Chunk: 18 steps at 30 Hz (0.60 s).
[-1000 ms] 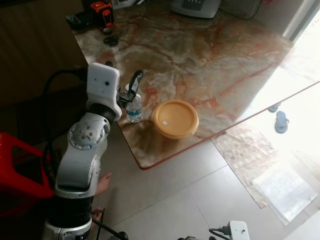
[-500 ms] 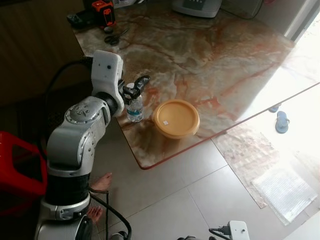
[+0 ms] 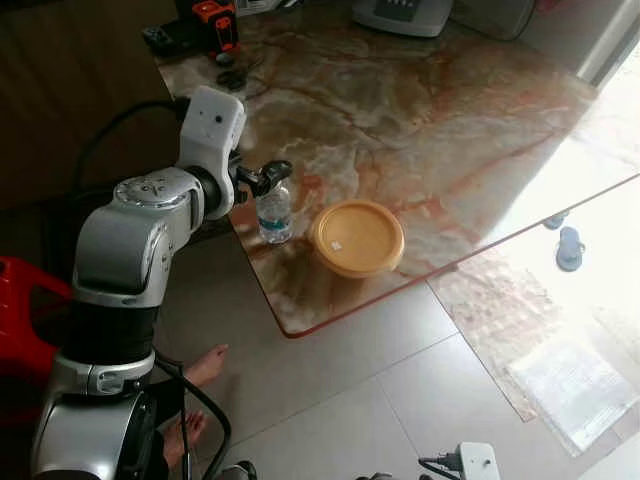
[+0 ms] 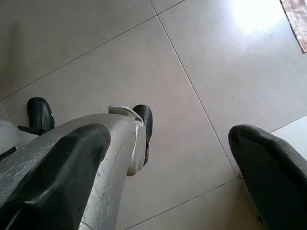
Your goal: Restocking fridge
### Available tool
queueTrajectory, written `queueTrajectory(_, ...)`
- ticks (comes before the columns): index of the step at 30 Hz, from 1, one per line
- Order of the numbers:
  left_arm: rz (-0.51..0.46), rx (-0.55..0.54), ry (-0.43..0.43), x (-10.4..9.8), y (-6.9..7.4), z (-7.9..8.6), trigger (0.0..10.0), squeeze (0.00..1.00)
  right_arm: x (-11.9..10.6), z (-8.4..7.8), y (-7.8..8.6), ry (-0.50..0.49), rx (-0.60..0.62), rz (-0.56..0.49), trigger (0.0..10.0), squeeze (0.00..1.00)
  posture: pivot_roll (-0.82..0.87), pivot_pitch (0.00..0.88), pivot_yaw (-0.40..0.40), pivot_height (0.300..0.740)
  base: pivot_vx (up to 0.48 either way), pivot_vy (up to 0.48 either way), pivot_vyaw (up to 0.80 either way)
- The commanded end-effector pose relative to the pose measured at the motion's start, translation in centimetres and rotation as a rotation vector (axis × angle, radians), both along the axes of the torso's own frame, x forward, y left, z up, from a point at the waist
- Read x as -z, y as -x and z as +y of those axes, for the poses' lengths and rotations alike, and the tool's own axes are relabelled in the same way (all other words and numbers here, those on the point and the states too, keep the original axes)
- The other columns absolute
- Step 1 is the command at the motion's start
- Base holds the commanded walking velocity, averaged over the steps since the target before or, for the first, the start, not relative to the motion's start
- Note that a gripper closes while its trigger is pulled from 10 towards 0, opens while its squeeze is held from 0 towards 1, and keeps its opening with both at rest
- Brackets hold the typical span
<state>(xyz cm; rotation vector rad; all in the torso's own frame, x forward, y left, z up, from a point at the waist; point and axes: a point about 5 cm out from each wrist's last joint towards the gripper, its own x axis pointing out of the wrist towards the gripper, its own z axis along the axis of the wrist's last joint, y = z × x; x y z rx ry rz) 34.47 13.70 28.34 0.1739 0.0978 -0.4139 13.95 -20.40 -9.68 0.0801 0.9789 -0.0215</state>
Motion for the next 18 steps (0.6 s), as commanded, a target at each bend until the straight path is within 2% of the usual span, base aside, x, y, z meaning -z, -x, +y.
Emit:
queueTrajectory(1,0.002,0.031,0.021,-0.7,0.0,-0.3,10.0,0.00,0.6,0.1,1.6,-0.006,0.000,0.062,10.0,0.00,-0.05,0.168,-0.048,0.740,0.000,0.000,0.00)
queueTrajectory(5,-0.001,0.085,0.011,-1.3,-0.3,-0.9,10.0,0.00,0.6,0.1,1.6,-0.005,-0.004,0.063,10.0,0.00,-0.05,0.162,-0.048,0.740,0.000,0.000,0.00)
queueTrajectory(13,0.050,0.160,-0.028,-0.8,-0.8,-1.6,10.0,0.00,0.6,0.1,1.5,-0.006,-0.004,0.062,10.0,0.00,-0.05,0.166,-0.046,0.740,0.000,0.000,0.00)
queueTrajectory(18,0.066,0.133,-0.059,-0.5,-1.4,-1.2,10.0,0.00,0.6,0.1,1.5,-0.009,0.000,0.063,10.0,0.00,-0.05,0.167,-0.045,0.740,0.000,0.000,0.00)
